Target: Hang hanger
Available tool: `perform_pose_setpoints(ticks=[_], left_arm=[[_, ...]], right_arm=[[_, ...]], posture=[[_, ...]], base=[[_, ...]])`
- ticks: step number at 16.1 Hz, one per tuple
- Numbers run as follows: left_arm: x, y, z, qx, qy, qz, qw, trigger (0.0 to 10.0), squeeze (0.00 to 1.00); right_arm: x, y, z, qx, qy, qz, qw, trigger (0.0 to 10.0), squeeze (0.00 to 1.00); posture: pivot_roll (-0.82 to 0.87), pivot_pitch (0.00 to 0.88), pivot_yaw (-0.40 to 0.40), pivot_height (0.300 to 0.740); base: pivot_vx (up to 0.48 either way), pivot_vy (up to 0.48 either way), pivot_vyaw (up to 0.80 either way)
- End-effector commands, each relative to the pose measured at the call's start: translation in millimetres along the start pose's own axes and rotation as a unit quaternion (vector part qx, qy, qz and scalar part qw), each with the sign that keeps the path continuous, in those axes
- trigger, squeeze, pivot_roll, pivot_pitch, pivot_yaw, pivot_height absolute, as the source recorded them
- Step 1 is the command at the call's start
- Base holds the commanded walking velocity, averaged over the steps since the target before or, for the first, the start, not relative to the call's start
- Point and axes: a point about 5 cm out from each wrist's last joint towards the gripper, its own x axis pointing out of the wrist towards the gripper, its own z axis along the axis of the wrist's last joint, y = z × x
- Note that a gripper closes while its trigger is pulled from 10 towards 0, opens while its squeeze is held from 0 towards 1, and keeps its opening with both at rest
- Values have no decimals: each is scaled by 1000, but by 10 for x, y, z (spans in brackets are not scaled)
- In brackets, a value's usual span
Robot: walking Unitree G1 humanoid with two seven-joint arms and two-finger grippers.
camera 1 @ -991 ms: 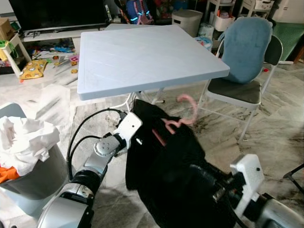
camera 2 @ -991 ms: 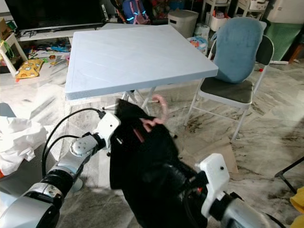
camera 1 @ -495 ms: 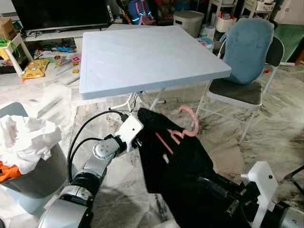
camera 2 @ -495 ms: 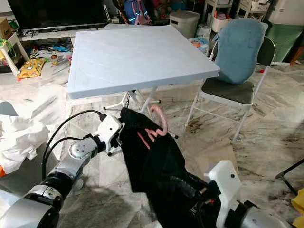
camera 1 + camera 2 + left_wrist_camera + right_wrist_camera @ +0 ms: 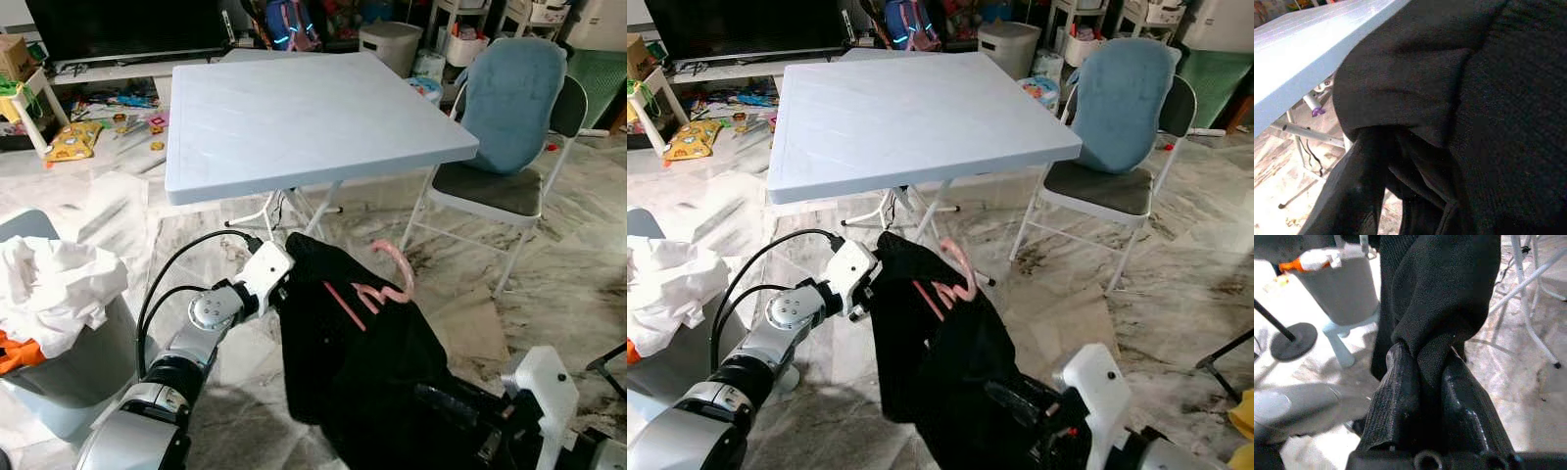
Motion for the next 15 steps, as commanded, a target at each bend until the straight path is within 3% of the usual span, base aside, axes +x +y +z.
perform_pose_setpoints(ticks=[1, 7, 8, 10, 13, 15], left_arm=[[5, 66, 64, 2, -14, 11, 1000, 0, 0], [48, 213, 331, -3, -80, 44, 996, 0, 0], [57, 230, 360, 1, -81, 42, 996, 0, 0], [50, 264, 359, 5, -74, 43, 996, 0, 0], [22, 322, 328, 0, -62, 43, 997, 0, 0], [36, 282, 298, -5, -54, 34, 998, 0, 0]], right_arm=[[-8, 41, 5, -12, 9, 11, 1000, 10000, 0], [-106, -127, -141, -54, 75, -24, 995, 10000, 0], [-185, -165, -224, -70, 109, -25, 991, 10000, 0], [-311, -194, -254, -73, 126, -22, 989, 10000, 0], [-700, -298, -289, -93, 179, -35, 979, 10000, 0], [-762, -270, -185, -96, 152, -27, 983, 10000, 0]], posture=[[-58, 0, -12, 740], [-55, 0, -18, 740], [-52, 0, -18, 740], [-50, 0, -18, 740], [-66, 0, -12, 740], [-69, 0, -10, 740]], base=[[0, 0, 0], [0, 0, 0], [0, 0, 0], [0, 0, 0], [0, 0, 0], [0, 0, 0]])
